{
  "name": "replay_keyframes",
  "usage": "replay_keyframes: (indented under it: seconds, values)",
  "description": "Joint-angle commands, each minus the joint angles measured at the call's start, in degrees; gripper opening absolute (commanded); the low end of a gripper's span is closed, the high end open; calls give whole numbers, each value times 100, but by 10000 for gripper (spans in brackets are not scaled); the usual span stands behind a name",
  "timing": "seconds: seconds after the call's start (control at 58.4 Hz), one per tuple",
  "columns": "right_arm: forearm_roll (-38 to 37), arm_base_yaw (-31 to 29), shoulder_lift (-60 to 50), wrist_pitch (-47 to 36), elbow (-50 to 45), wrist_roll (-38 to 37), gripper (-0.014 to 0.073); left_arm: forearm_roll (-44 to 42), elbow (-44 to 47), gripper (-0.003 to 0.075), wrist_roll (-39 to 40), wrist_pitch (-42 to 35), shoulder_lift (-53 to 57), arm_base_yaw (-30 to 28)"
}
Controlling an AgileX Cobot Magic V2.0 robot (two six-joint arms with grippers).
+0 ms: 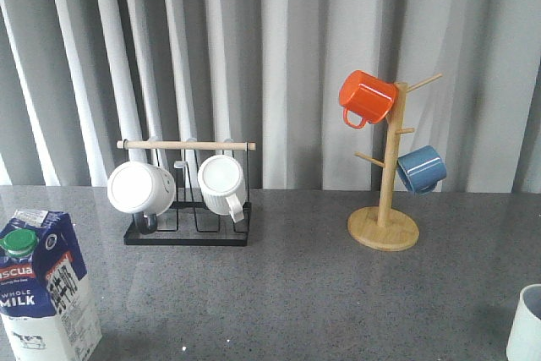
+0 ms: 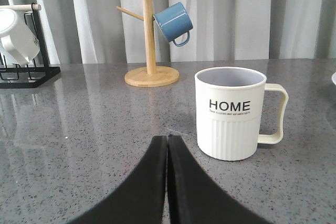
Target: Place milk next to cup
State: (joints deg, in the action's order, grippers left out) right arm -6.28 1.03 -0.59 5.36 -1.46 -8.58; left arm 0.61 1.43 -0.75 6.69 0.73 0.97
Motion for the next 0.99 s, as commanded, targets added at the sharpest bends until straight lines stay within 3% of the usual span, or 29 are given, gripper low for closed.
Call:
replay_keyframes:
  seconds: [0.0,0.976]
  values:
    - [-52,3,-72,-431,-62,20,-6,14,-92,-6,43,-398,50,30]
    - [-52,3,-72,-431,-62,20,-6,8,-92,-6,43,-463,50,30]
